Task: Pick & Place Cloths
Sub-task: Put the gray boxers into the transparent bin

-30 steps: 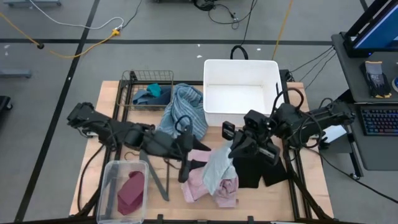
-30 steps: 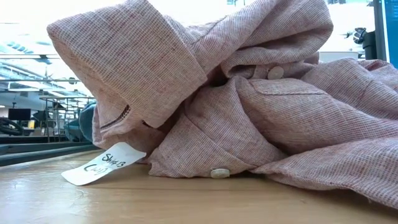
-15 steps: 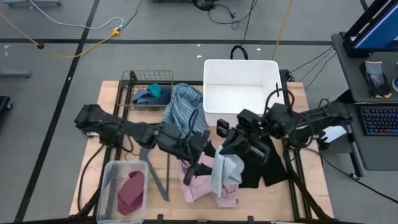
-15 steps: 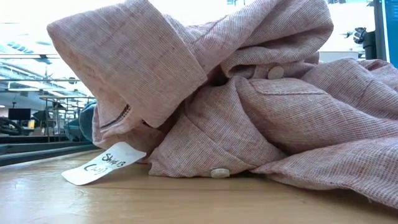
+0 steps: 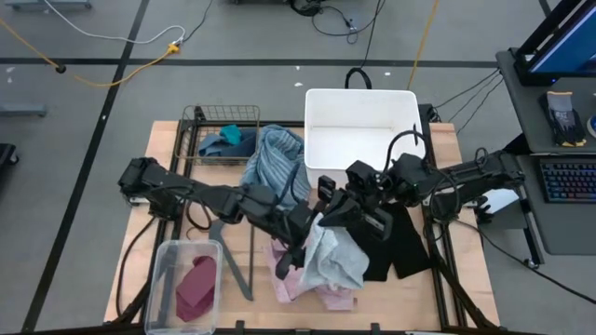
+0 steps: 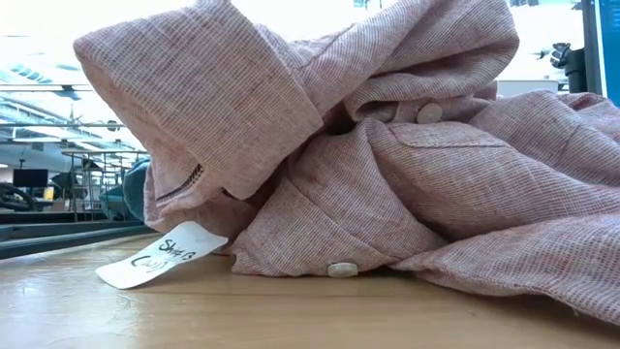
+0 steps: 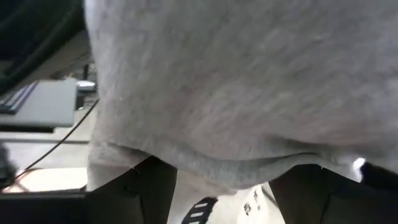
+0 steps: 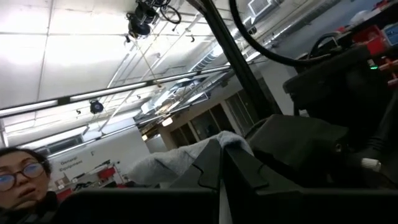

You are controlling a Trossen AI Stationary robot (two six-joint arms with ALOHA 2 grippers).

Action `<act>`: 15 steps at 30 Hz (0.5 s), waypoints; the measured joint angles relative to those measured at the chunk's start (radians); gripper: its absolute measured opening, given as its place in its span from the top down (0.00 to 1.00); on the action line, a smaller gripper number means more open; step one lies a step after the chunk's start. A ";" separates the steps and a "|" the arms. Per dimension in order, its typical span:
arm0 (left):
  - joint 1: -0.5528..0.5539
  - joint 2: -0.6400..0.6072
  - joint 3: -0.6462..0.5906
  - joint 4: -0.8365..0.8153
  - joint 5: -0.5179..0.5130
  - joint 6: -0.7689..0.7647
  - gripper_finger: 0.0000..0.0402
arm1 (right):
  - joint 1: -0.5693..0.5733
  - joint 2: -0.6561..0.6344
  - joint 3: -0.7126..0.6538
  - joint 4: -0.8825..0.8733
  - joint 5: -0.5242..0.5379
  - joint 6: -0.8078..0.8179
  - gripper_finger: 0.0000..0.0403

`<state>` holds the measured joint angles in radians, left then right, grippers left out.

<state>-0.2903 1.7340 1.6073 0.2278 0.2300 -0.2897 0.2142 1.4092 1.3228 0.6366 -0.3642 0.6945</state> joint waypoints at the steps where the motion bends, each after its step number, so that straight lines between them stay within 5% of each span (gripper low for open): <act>1: 0.000 0.000 0.000 0.013 0.018 0.000 0.43 | 0.000 0.000 0.000 0.003 0.002 -0.002 1.00; 6: -0.001 -0.003 0.000 0.038 0.049 0.005 0.61 | 0.000 0.001 -0.001 -0.002 0.003 0.001 1.00; 12: 0.001 -0.003 0.000 0.069 0.136 0.007 0.94 | 0.001 0.001 -0.002 0.009 0.000 0.006 1.00; 15: 0.001 -0.003 0.000 0.065 0.147 -0.006 0.97 | 0.001 0.001 -0.002 0.009 -0.002 0.020 1.00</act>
<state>-0.2895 1.7313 1.6077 0.2930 0.3769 -0.2952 0.2153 1.4101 1.3212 0.6460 -0.3661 0.7148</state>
